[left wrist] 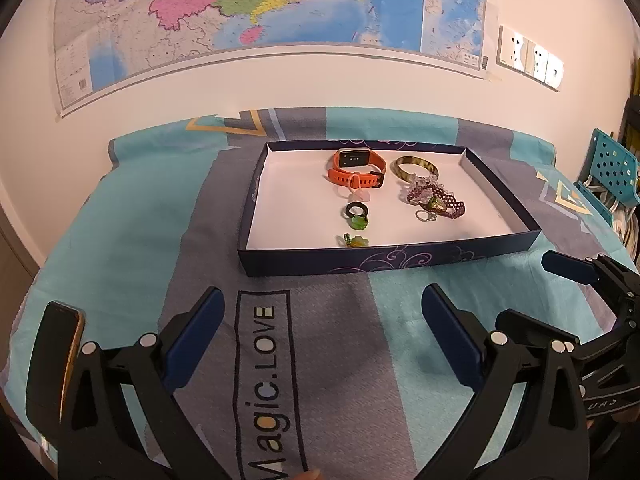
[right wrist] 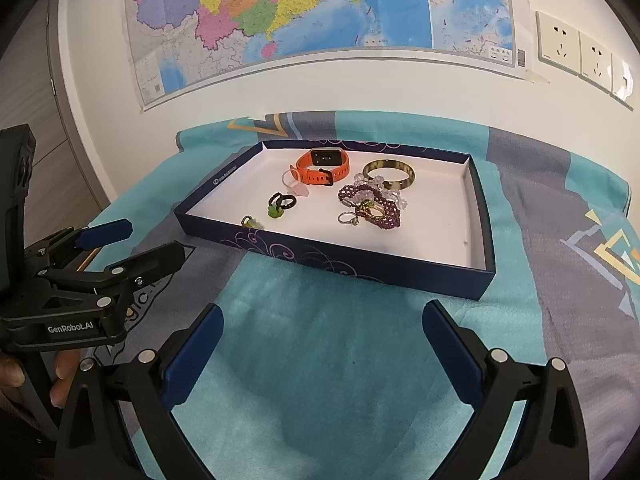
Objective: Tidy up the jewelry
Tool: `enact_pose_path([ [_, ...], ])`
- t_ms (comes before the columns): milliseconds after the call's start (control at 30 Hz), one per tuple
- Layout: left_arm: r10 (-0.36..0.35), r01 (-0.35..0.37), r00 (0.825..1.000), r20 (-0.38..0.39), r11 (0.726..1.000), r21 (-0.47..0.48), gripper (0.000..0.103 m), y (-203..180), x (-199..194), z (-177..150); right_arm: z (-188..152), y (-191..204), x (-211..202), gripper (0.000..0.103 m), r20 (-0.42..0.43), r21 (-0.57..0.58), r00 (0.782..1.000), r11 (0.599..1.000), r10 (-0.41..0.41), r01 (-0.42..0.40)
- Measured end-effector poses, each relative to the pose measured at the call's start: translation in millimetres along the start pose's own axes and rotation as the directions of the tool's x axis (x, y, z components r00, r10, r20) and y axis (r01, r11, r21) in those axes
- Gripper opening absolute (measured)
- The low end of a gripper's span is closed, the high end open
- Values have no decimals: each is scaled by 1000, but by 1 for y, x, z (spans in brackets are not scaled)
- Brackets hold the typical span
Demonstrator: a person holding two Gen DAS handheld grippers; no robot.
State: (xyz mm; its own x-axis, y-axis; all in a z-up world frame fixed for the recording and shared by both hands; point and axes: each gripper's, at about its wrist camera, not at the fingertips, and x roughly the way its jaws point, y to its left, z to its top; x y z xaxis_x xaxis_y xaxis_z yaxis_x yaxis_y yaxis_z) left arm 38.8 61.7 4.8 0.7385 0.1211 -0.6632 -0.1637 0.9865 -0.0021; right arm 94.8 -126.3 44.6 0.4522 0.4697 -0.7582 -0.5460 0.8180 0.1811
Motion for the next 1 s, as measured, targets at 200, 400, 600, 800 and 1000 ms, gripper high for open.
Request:
enact_pose_path([
  [200, -1, 1, 1000, -4, 1000, 6, 97, -2, 1, -1, -1, -2, 0, 96, 2, 8, 1000, 1000, 0, 0],
  [400, -2, 2, 1000, -11, 1000, 8, 97, -3, 3, -2, -2, -2, 1, 96, -4, 10, 1000, 1000, 5, -5],
  [600, -1, 1, 1000, -14, 1000, 7, 97, -3, 4, -3, -3, -2, 3, 96, -12, 12, 1000, 1000, 3, -3],
  [800, -5, 5, 1000, -18, 1000, 9, 97, -4, 6, -4, -4, -2, 4, 96, -14, 15, 1000, 1000, 4, -3],
  [1000, -6, 6, 1000, -19, 1000, 11, 97, -5, 7, -4, -4, -3, 5, 96, -17, 20, 1000, 1000, 3, -3],
])
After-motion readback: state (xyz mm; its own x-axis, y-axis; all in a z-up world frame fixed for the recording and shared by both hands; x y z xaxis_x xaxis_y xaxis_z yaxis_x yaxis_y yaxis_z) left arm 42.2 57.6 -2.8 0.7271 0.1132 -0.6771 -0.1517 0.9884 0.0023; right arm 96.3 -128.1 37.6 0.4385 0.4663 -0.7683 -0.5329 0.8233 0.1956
